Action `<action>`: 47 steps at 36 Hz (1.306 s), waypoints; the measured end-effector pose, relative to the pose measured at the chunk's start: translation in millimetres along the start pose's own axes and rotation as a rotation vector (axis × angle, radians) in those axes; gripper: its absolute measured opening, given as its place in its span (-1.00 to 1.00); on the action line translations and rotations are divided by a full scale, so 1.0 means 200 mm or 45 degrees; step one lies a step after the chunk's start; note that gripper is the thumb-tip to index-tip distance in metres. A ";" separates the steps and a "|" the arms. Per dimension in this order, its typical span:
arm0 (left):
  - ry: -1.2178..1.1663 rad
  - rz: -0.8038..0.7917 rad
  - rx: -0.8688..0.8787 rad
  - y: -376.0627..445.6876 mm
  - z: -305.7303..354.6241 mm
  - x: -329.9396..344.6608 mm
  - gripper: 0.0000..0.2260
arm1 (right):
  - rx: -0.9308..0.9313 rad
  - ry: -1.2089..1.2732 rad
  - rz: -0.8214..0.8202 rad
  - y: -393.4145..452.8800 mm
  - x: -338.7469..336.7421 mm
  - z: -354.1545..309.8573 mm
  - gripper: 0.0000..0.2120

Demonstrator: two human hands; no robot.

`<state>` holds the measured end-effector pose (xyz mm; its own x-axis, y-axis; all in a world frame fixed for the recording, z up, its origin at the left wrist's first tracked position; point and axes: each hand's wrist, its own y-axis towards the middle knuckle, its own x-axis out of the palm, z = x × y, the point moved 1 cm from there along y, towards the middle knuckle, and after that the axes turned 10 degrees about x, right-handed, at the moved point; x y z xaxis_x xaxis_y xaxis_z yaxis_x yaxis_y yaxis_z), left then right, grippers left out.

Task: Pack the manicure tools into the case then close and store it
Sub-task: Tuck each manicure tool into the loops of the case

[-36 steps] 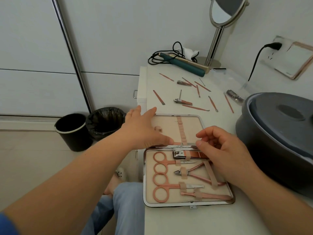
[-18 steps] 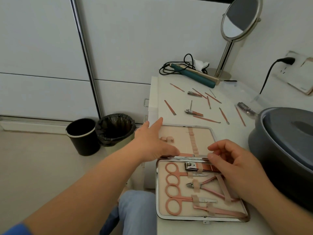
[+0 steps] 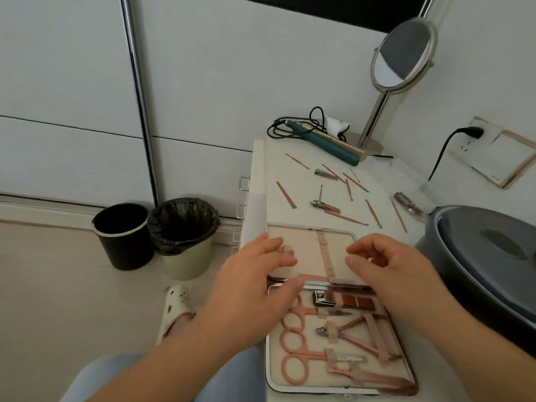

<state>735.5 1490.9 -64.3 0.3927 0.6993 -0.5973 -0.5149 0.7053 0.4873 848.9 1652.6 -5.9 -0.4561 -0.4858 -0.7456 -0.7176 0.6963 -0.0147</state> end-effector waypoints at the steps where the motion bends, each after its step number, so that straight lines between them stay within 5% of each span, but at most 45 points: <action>1: -0.031 0.017 -0.021 -0.01 -0.01 0.00 -0.75 | -0.037 -0.080 0.009 0.03 0.01 -0.04 -0.94; 8: -0.231 0.082 -0.086 -0.06 -0.04 0.02 -0.83 | -0.116 -0.317 0.001 0.36 0.16 -0.30 -0.94; 21: -0.251 -0.060 -0.103 -0.07 -0.04 -0.02 -0.77 | 0.152 -1.051 0.098 0.71 0.37 -0.48 -0.76; 35: -0.311 -0.092 -0.067 -0.07 -0.06 -0.03 -0.78 | 0.151 -0.844 0.098 0.69 0.37 -0.46 -0.79; 47: -0.433 -0.101 -0.062 -0.08 -0.09 -0.04 -0.81 | 0.004 -0.278 0.042 0.22 0.09 -0.27 -0.89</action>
<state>726.7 1471.1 -78.4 0.6598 0.6473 -0.3818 -0.5053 0.7581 0.4122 781.8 1645.8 15.6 -0.3540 -0.3372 -0.8724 -0.7024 0.7118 0.0099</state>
